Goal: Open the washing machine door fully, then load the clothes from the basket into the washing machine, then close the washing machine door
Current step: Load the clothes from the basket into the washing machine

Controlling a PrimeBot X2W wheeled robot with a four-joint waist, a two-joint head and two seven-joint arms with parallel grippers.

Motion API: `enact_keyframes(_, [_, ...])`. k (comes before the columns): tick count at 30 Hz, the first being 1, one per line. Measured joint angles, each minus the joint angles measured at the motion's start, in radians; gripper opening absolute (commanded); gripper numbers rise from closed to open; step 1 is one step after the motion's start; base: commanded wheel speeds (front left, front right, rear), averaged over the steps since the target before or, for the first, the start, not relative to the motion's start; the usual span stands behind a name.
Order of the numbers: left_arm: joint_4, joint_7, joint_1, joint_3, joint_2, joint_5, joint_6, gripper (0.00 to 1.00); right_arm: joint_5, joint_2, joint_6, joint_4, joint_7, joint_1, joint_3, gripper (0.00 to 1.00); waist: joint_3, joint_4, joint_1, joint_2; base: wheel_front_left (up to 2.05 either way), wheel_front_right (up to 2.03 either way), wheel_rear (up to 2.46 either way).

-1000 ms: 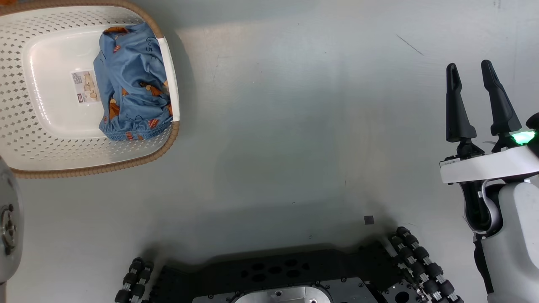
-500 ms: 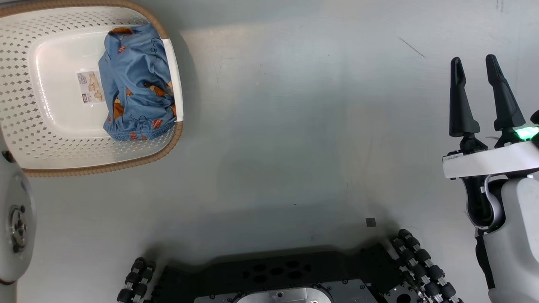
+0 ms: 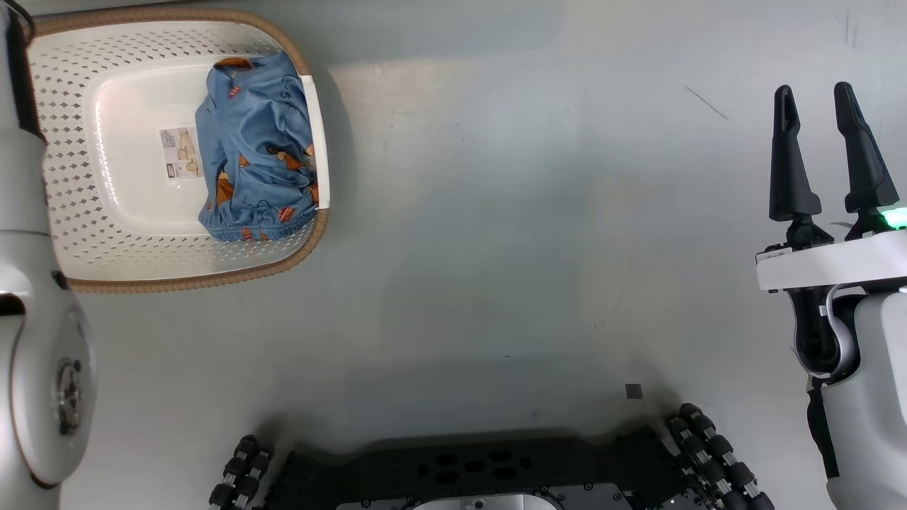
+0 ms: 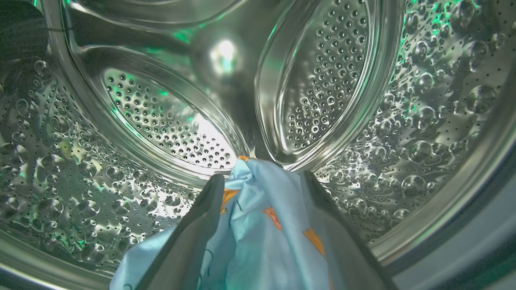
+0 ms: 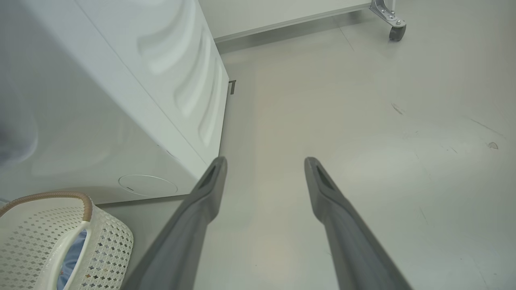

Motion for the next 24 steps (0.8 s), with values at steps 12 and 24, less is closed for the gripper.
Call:
enact_keyframes(12, [-0.017,-0.004,0.076,-0.002,-0.017,-0.001,-0.001,1.00,0.000,-0.001,0.000,0.011,0.000,0.000,0.000,1.00,-0.051,0.031,0.0000,0.0000,0.00,0.00,0.00])
enact_keyframes(24, [-0.159,-0.004,0.215,0.036,-0.024,-0.026,-0.001,1.00,-0.010,-0.012,0.000,0.009,0.000,0.000,0.014,1.00,-0.080,0.042,0.0000,0.0000,0.00,0.00,0.00])
